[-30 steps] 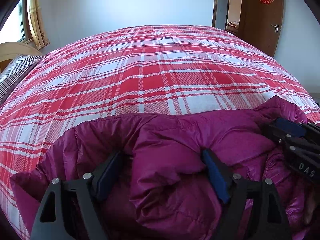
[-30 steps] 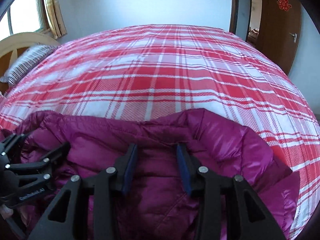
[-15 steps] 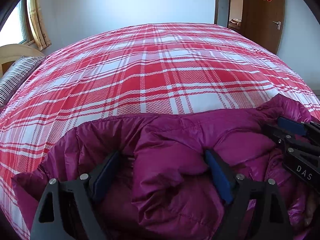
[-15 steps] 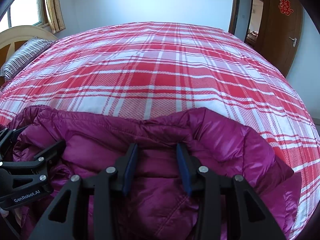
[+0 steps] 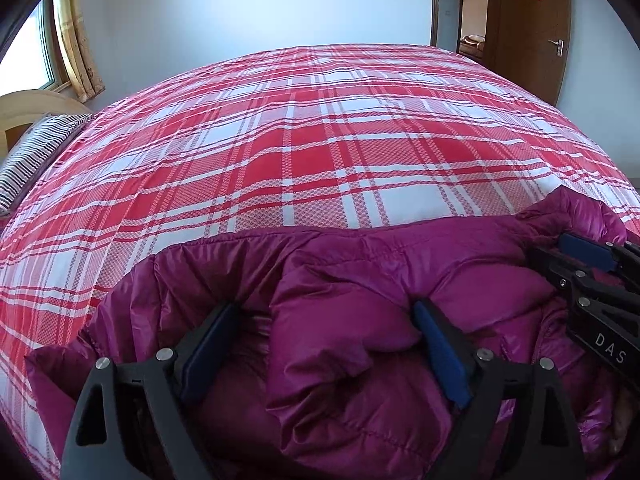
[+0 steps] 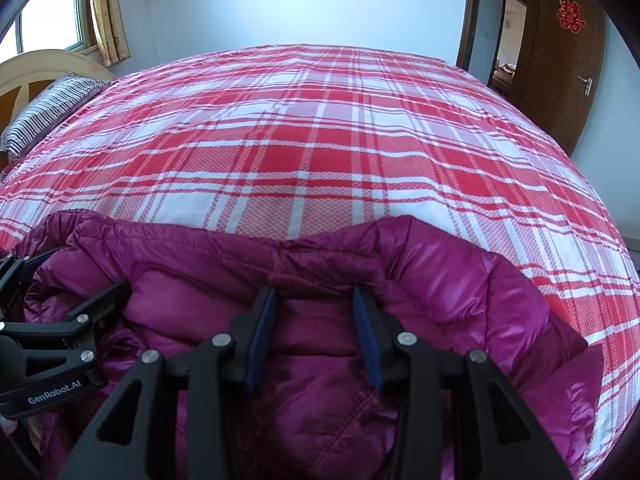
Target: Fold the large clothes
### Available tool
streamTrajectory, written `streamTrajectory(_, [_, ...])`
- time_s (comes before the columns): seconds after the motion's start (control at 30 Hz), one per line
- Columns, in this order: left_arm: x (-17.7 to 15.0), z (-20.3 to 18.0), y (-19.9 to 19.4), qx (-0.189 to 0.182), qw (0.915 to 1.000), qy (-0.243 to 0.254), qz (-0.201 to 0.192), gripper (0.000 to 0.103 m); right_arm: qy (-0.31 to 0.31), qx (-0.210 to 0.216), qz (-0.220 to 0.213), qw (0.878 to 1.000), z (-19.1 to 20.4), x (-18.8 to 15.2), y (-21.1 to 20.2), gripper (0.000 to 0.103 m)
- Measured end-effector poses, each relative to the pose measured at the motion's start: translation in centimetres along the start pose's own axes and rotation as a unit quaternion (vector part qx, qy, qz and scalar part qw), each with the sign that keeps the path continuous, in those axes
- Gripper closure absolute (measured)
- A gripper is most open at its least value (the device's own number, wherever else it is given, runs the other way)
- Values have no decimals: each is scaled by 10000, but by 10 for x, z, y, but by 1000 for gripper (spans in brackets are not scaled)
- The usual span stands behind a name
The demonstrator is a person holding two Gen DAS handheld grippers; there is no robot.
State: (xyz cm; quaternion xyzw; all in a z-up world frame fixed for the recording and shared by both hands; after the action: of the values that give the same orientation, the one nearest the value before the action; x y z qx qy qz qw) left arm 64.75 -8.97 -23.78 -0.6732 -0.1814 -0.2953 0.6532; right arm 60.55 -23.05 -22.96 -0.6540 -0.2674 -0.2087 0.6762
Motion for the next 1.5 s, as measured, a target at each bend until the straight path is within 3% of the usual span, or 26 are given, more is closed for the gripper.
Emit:
streamTrajectory(0.23, [1, -1, 0, 98, 9999, 31, -11, 10, 10, 22, -8, 10000, 0, 1, -1, 61])
streamTrajectory(0.3, [3, 0, 2, 229, 9997, 48, 27, 2, -8, 11, 0, 10000, 0, 1, 0, 60])
streamTrajectory(0.43, [11, 1, -2, 306, 9993, 116, 177, 1, -173, -90, 41, 9998, 4, 5, 0, 56])
streamTrajectory(0.5, [18, 2, -23, 337, 9993, 173, 59, 1, -532, -25, 115, 9985, 6, 7, -9, 43])
streamTrajectory(0.6, [23, 5, -77, -95, 9993, 67, -365, 1, -488, 21, -130, 9987, -8, 9, -45, 23])
streamTrajectory(0.67, [13, 11, -117, -350, 9977, 0, -572, 1, -223, 117, -345, 9991, -26, 5, -76, 21])
streamTrajectory(0.83, [-71, 38, -214, -711, 9948, 73, -720, 1, 465, 284, -412, 9977, -66, -36, -142, 21])
streamTrajectory(0.93, [-147, 55, -252, -812, 9950, 136, -557, 1, 845, 769, -194, 9933, -77, -99, -189, 20])
streamTrajectory(1.0, [-207, 70, -269, -817, 9961, 29, -332, 1, 840, 798, -19, 9933, -77, -141, -210, 19])
streamTrajectory(1.17, [-312, 84, -288, -752, 9970, -149, 94, 1, 843, 634, 444, 9934, -75, -252, -246, 18])
streamTrajectory(1.27, [-340, 83, -295, -830, 9962, -225, 158, 1, 836, 582, 621, 9929, -69, -306, -266, 18])
streamTrajectory(1.5, [-357, 79, -311, -1116, 9924, -507, -53, 1, 937, 448, 439, 9936, -68, -359, -291, 19])
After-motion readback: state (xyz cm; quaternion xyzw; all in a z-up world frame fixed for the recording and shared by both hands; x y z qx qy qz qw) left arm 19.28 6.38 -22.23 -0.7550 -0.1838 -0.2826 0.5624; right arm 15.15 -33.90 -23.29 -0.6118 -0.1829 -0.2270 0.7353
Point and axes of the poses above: each gripper's, at about its wrist camera, not at the fingertips, and y roughly the way its jaws point, z to its left, x to its top, the point moved 8 cm from there along y, roughly the way its jaws point, and after that the axes turned 4 degrees about -y, right-handed, at the moved point
